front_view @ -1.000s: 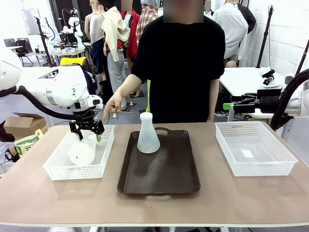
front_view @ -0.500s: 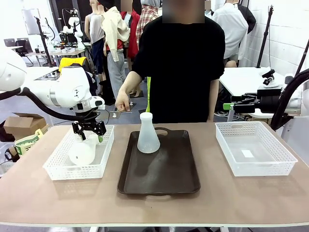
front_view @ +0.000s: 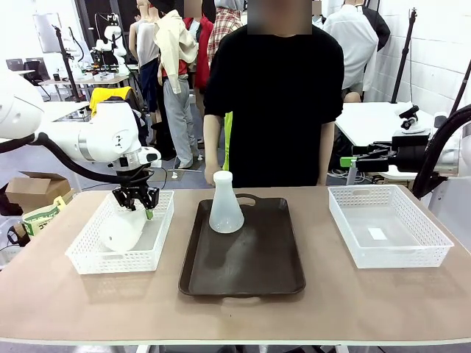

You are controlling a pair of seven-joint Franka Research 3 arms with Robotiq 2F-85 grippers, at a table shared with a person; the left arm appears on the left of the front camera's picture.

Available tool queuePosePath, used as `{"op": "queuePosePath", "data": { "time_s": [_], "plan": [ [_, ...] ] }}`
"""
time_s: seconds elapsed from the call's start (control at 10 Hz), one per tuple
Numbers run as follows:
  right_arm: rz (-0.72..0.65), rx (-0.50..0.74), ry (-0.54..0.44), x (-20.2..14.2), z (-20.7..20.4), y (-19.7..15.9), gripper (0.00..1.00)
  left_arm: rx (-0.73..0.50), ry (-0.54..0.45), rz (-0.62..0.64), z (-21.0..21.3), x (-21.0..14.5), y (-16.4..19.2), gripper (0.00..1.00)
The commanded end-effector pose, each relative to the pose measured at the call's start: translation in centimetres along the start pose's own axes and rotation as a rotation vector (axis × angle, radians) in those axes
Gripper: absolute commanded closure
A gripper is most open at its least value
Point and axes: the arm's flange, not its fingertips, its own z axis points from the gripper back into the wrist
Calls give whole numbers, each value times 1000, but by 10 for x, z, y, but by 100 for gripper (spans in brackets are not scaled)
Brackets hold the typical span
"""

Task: Prepare the laboratory tools.
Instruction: Pick up the Big flask that the person points to.

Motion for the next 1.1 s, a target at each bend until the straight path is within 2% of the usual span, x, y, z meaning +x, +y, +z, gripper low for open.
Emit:
{"op": "queuePosePath", "data": {
  "time_s": [0.0,0.3,0.4,1.0],
  "plan": [
    [-16,-10,12,0,0,2,0,15,12,17,0,5,0,100],
    [-16,-10,12,0,0,2,0,-34,19,32,-1,-3,-1,100],
    [-16,-10,12,0,0,2,0,0,1,1,0,0,0,100],
    [-16,-10,12,0,0,2,0,0,1,1,0,0,0,100]
  ]
}}
